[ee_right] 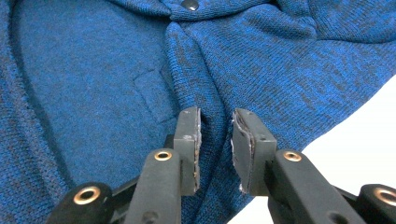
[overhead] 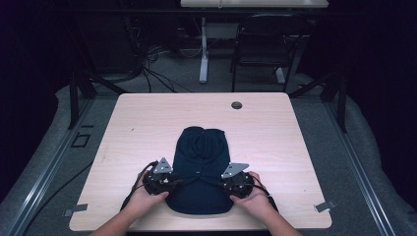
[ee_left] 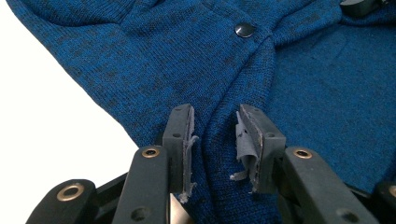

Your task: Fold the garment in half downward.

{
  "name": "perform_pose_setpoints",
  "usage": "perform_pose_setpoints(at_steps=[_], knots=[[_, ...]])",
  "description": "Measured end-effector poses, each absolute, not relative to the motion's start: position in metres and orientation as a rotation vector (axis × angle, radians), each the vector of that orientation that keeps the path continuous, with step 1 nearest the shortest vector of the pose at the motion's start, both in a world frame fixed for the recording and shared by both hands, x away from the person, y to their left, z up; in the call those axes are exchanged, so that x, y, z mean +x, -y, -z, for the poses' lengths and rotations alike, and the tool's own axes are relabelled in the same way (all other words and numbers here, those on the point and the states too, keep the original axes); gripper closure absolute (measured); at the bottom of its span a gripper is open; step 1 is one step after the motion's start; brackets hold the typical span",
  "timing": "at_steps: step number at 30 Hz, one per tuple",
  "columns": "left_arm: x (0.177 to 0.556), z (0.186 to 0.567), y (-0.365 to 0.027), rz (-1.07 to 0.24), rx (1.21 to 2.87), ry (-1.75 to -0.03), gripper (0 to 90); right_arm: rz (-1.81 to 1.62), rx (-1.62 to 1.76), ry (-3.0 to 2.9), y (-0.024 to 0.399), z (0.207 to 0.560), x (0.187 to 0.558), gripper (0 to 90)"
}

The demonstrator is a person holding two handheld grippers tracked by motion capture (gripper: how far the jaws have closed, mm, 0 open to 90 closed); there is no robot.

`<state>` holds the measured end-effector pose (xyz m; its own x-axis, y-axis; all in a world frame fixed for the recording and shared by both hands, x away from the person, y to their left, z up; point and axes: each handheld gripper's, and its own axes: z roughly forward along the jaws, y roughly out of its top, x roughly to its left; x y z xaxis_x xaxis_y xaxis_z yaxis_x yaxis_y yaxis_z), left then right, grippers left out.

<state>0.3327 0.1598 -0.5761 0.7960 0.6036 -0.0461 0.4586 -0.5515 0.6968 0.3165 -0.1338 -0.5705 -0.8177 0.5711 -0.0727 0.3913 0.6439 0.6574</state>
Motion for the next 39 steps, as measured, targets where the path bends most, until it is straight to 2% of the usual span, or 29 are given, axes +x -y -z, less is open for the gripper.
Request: perform_pose_setpoints(at_steps=[14, 21, 32, 38, 39], knots=[[0.31, 0.574, -0.164, -0.198, 2.278, -0.767, 65.8, -0.952, 0.727, -2.639, 0.134, 0.57, 0.301, 71.4], [0.317, 0.568, -0.163, -0.178, 2.294, -0.751, 66.1, -0.956, 0.722, -2.645, 0.135, 0.562, 0.302, 72.2], [0.366, 0.533, -0.151, -0.259, 2.29, -0.714, 66.9, -0.937, 0.709, -2.634, 0.134, 0.536, 0.336, 71.8], [0.403, 0.533, -0.144, -0.283, 2.298, -0.741, 69.5, -0.906, 0.754, -2.606, 0.132, 0.526, 0.377, 73.1], [0.416, 0.538, -0.142, -0.31, 2.312, -0.767, 70.0, -0.898, 0.778, -2.6, 0.128, 0.529, 0.393, 73.5]])
